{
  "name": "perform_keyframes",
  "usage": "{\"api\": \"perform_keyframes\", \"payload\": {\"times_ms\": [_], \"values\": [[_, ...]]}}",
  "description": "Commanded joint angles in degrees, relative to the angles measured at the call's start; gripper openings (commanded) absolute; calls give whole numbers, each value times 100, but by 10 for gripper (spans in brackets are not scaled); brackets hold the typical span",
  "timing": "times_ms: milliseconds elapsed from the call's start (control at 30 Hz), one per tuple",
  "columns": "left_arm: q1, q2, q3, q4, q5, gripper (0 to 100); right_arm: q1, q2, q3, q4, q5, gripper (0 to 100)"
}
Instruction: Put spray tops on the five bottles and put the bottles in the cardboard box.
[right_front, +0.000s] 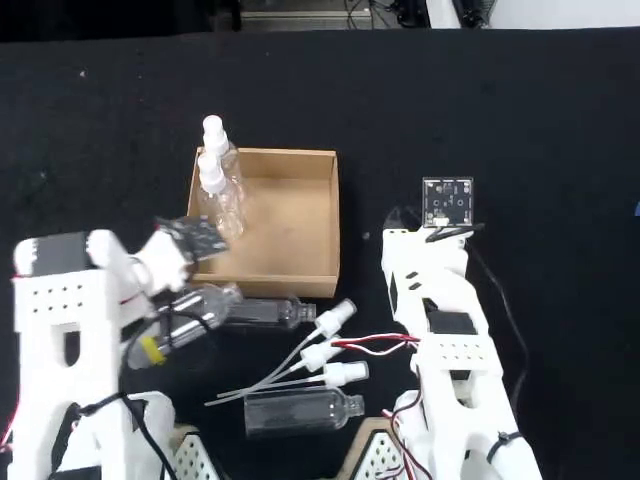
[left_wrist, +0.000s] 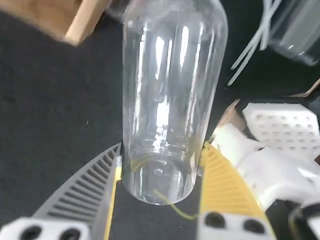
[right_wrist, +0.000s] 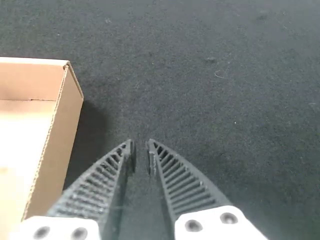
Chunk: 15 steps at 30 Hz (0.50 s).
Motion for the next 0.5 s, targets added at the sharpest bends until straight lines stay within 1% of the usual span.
{"api": "perform_keyframes", "payload": {"times_ms": [0,67,100,167,267,333,400,467], "values": [[-1024,-123,-330,70,-598,120,-70,-207,-48,-167,44,25],[-1473,-62,-330,26,-721,120,-70,-207,-48,-167,44,25],[-1684,-53,-312,-132,-695,120,-70,-207,-48,-167,44,25],[-2193,-53,-233,-686,-378,120,-70,-207,-48,-167,44,25],[-3002,79,57,-1732,404,120,-70,-207,-40,-167,44,25],[-3512,404,242,-2330,668,120,-70,-207,-40,-167,44,25],[-3996,897,242,-2690,782,120,-70,-207,-40,-167,44,25],[-4462,1407,40,-2778,897,120,-70,-207,-40,-167,44,25]]}}
